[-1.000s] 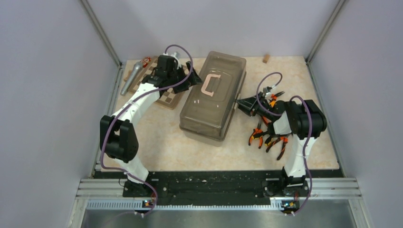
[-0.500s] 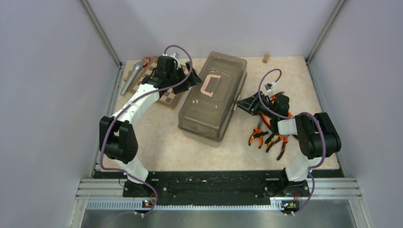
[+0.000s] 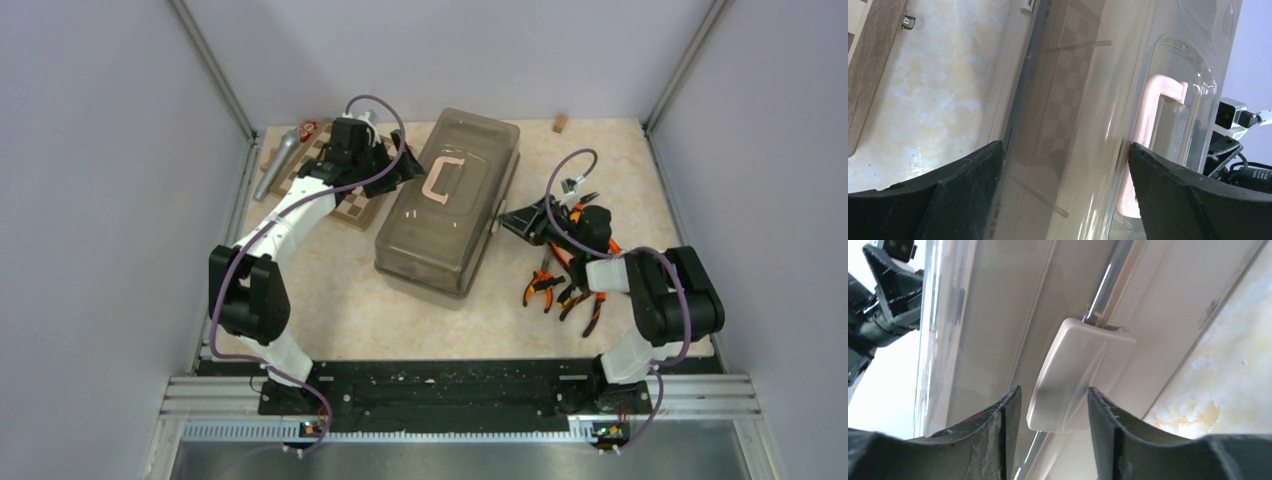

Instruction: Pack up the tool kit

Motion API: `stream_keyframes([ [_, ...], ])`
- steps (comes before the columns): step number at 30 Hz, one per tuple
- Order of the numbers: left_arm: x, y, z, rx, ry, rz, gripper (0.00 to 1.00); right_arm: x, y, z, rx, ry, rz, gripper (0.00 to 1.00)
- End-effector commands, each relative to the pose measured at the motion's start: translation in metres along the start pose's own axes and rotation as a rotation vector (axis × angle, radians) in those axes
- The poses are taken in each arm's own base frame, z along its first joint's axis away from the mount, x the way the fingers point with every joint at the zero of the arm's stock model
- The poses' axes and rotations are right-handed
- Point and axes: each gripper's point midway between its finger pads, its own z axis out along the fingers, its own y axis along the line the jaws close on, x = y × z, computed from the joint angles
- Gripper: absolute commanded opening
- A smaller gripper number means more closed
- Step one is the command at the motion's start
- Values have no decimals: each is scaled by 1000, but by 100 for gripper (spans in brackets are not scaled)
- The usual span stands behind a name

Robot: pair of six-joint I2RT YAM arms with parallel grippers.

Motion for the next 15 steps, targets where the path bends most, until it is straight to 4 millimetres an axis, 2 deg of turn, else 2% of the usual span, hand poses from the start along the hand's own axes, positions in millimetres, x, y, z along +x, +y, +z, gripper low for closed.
stream_keyframes([
  [1,55,17,-4,-65,185,25,99,-10,39,-5,-152,-62,-30,58],
  [6,61,11,-5,-32,214,4,98,-13,42,0,-205,-66,19,71],
  [13,65,10,-11,-21,217,1,98,-5,1,4,-49,-71,35,89],
  [15,68,11,-10,-18,229,-5,98,-2,3,6,-82,-60,36,89],
])
